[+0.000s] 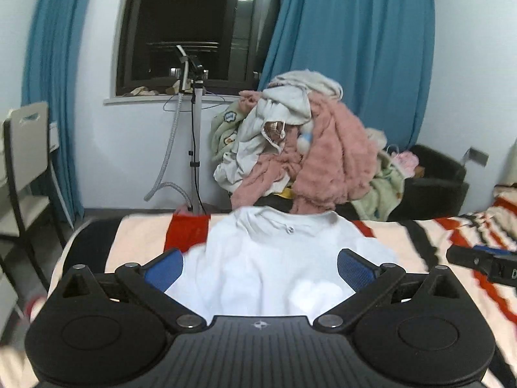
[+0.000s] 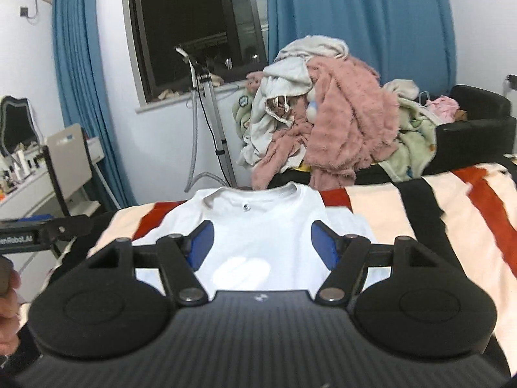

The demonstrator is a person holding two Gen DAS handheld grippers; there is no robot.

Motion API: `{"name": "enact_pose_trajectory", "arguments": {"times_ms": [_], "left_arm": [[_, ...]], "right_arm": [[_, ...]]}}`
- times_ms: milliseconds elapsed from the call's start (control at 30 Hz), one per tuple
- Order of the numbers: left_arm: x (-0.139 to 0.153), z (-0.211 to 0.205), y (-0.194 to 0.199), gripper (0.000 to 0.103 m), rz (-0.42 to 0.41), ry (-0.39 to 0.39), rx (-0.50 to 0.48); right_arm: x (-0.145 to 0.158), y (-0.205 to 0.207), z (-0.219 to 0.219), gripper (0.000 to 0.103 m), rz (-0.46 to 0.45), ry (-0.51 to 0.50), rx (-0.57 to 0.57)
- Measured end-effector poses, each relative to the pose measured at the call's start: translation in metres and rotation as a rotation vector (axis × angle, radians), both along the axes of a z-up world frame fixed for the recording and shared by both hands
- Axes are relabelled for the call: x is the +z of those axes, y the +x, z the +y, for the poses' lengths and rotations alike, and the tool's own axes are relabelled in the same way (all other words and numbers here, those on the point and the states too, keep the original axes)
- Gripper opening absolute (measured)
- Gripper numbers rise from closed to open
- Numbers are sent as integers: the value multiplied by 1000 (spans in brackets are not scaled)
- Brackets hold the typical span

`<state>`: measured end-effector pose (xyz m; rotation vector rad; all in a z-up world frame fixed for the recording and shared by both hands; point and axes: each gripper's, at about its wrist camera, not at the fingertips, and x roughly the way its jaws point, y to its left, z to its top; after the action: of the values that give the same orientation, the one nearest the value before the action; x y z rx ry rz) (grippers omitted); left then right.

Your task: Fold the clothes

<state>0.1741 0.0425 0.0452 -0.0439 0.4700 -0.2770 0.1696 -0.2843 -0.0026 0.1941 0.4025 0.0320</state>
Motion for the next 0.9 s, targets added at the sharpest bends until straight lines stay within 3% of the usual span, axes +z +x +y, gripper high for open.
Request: {"name": "enact_pose_trajectory", "arguments": {"times_ms": [200,433,700,900], "left_arm": [[-10,15,-103,102,-61,15,14],[-39,19,-143,102,-74,22,21],[-64,-1,-119,102,-52,42,-28],[-90,0,-80,102,69,-1,43]], "right_arm": [[-3,-89,18,69,-60,-14,8],[-46,-131,19,69,-112,63,1],[-73,-121,10,69,-100,76,-52],[-91,-108,0,69,-65,90,-91]]}}
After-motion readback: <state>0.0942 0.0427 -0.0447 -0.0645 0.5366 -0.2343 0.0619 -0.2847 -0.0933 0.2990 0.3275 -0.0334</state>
